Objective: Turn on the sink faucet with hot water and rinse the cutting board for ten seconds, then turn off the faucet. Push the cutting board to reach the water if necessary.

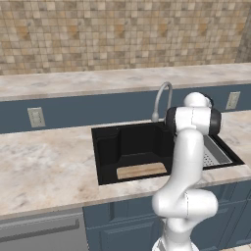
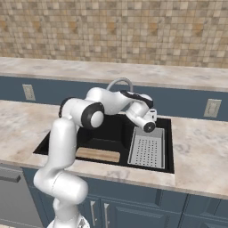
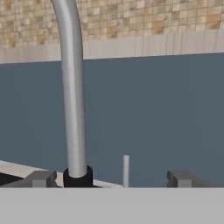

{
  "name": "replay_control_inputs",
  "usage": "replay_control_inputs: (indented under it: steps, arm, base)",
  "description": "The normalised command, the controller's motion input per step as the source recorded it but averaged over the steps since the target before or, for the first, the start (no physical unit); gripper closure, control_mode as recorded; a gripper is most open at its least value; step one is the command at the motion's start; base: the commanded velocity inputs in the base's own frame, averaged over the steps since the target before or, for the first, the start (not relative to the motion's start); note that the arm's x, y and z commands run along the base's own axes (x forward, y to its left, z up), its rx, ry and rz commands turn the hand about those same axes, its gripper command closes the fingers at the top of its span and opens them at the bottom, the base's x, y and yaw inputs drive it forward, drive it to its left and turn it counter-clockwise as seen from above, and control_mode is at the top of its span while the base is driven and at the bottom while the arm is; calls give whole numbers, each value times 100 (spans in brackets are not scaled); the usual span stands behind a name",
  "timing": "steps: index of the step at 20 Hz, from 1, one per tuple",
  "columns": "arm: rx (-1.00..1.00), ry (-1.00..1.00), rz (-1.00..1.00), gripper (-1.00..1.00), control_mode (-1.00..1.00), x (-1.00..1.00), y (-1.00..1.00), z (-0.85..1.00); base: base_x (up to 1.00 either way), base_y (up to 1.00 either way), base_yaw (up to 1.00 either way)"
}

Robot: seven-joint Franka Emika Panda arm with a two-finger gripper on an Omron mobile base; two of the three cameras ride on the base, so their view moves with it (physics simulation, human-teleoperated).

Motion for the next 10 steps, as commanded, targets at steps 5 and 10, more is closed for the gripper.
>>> replay_control_inputs:
  steps: [5,10]
  arm:
    - [0,0,0,-100,-100,8,0,0]
    - [0,0,0,-100,-100,0,0,0]
  base:
    - [0,0,0]
    - [0,0,0]
